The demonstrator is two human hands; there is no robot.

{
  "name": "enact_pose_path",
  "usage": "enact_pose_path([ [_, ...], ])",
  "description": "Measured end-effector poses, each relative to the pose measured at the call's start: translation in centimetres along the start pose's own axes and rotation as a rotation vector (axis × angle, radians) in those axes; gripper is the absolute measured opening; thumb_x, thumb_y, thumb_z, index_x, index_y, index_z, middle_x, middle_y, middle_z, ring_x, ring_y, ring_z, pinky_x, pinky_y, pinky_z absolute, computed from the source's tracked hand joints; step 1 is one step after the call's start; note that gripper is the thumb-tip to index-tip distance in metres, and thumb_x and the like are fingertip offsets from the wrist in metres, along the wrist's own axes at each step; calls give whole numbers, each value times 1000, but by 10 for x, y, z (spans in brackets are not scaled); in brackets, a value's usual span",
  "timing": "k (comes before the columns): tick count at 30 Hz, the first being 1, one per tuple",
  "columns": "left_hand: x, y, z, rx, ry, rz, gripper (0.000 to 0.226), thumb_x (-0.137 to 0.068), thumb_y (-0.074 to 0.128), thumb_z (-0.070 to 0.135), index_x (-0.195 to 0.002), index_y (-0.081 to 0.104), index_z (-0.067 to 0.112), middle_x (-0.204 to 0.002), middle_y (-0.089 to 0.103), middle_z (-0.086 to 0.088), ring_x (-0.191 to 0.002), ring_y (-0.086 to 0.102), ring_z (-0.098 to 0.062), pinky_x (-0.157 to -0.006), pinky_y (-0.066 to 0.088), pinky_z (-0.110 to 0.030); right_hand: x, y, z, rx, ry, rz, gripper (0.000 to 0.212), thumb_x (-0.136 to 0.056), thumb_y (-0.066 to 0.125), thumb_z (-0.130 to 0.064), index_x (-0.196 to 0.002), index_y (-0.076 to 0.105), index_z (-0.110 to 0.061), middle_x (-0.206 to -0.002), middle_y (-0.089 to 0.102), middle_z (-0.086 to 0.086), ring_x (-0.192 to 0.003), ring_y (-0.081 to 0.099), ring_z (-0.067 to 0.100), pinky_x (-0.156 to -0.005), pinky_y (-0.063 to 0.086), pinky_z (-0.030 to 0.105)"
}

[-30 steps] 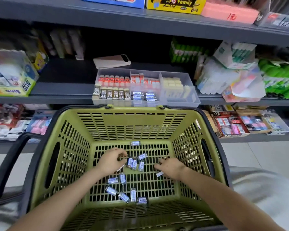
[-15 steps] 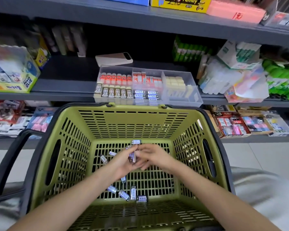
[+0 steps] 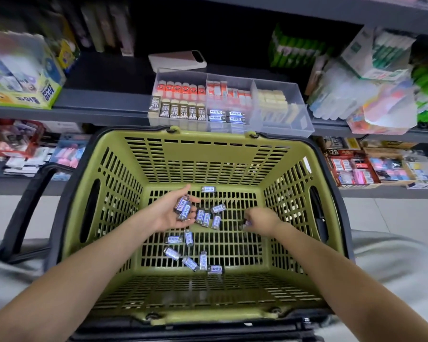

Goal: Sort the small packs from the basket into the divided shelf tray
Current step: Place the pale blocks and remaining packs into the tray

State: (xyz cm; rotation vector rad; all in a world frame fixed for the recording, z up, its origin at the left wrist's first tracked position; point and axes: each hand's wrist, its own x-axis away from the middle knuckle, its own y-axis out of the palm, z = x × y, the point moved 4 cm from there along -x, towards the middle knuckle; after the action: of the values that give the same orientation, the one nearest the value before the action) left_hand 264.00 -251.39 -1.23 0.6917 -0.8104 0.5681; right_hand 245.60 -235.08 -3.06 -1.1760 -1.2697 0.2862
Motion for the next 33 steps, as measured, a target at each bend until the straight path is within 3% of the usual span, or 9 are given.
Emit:
enact_pose_path([
  [4,-5,-8,-6,105,-20,156,33,-95,51,32,-94,68,4,-82,62,-13,-72,59,-23,-66,53,-35,-17,-15,-29,-501,12,228,16,-85,64,-27,-85,53,-17,-74,53,-5,-62,54,10,-55,48,22],
  [7,-6,-14,-10,164,-42,193,29,-94,52,27,-90,71,5,-77,67,-13,-69,62,-23,-64,54,-36,-29,-13,-55,-320,-101,239,21,-83,64,-32,-93,55,-15,-95,51,-2,-84,56,17,-74,50,27],
  [11,-6,-21,-7,184,-56,208,34,-95,50,31,-90,72,6,-75,70,-13,-71,64,-24,-60,56,-37,-32,6,-64,8,-235,81,87,-70,68,-57,-140,32,-21,-137,36,3,-123,34,23,-102,36,38],
  [13,-7,-22,-3,198,-45,195,35,-96,49,32,-91,71,6,-74,69,-12,-72,64,-24,-61,56,-37,-31,13,-63,150,-285,51,100,-67,70,-60,-146,20,-24,-144,28,6,-131,25,26,-105,35,43],
  [16,-9,-20,-1,232,-29,167,34,-96,49,31,-92,71,5,-73,68,-12,-69,63,-22,-61,56,-35,-30,14,-63,260,-361,138,84,-76,67,-52,-144,28,-20,-137,36,8,-127,31,25,-98,44,41],
  [21,-14,-15,-5,209,-29,133,29,-95,52,29,-96,70,6,-84,65,-14,-75,61,-23,-66,55,-36,-26,13,-63,176,-407,221,62,-83,59,-52,-133,43,-19,-123,43,5,-113,40,21,-81,47,36],
  [28,-21,-11,-15,240,-68,153,27,-91,57,28,-99,70,5,-101,63,-18,-87,62,-28,-69,56,-41,-15,-11,-58,-334,-198,329,63,-77,65,-52,-129,47,-21,-115,46,-3,-101,52,12,-88,49,34],
  [31,-20,2,-17,284,-113,7,41,-92,54,41,-110,66,6,-111,64,-22,-97,64,-34,-73,57,-46,-5,-29,-79,-396,-279,397,68,-72,66,-56,-129,46,-25,-114,47,-7,-100,51,8,-87,48,31],
  [33,-17,11,-18,321,-138,-97,51,-88,55,50,-105,71,5,-102,70,-20,-88,69,-33,-66,57,-42,0,-34,-97,-358,-359,352,78,-68,68,-59,-134,41,-28,-120,46,-9,-106,49,7,-90,45,28],
])
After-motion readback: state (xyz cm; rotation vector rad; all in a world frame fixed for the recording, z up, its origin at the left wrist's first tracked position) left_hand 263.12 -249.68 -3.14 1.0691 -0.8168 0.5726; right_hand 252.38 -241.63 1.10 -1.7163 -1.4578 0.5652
